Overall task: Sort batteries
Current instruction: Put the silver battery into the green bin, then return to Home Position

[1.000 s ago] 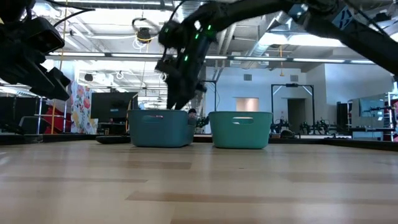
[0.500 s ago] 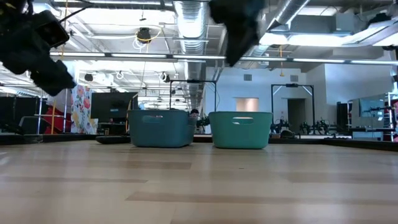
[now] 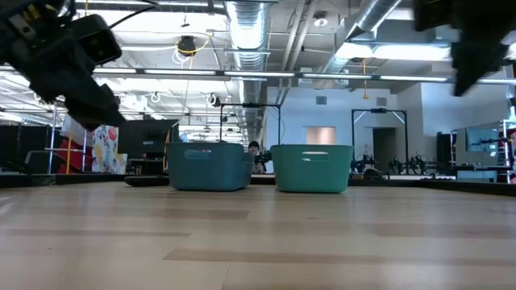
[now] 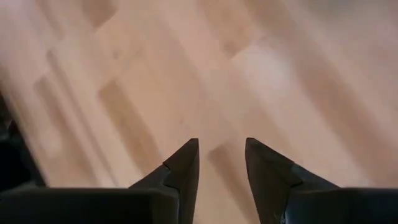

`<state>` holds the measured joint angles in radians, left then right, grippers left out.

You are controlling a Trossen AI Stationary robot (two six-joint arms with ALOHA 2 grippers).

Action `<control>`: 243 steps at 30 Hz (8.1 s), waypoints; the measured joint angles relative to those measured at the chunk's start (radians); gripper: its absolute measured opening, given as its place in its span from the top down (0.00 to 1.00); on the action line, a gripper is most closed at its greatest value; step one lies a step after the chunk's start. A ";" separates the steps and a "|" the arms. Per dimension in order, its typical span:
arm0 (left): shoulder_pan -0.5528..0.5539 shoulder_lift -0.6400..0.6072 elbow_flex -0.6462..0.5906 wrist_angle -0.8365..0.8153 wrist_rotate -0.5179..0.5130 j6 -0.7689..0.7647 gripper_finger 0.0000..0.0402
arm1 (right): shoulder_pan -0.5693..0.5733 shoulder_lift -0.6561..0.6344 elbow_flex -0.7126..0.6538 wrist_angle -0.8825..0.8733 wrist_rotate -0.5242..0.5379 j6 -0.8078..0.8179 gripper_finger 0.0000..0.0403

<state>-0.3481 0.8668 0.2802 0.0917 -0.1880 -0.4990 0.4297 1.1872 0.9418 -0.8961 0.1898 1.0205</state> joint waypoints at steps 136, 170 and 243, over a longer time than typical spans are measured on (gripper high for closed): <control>0.241 -0.848 -0.270 -0.047 0.047 0.251 0.56 | -0.834 0.861 0.543 0.088 -0.166 -0.812 0.77; 0.241 -0.847 -0.270 -0.049 0.046 0.252 0.56 | -0.503 -0.216 -0.298 0.693 -0.162 -0.688 0.66; 0.241 -0.848 -0.270 -0.049 0.046 0.252 0.56 | -0.288 -0.801 -0.934 0.908 -0.191 -0.803 0.94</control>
<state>-0.1070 0.0193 0.0101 0.0429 -0.1418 -0.2474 0.1413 0.3859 0.0078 0.0116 -0.0013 0.2175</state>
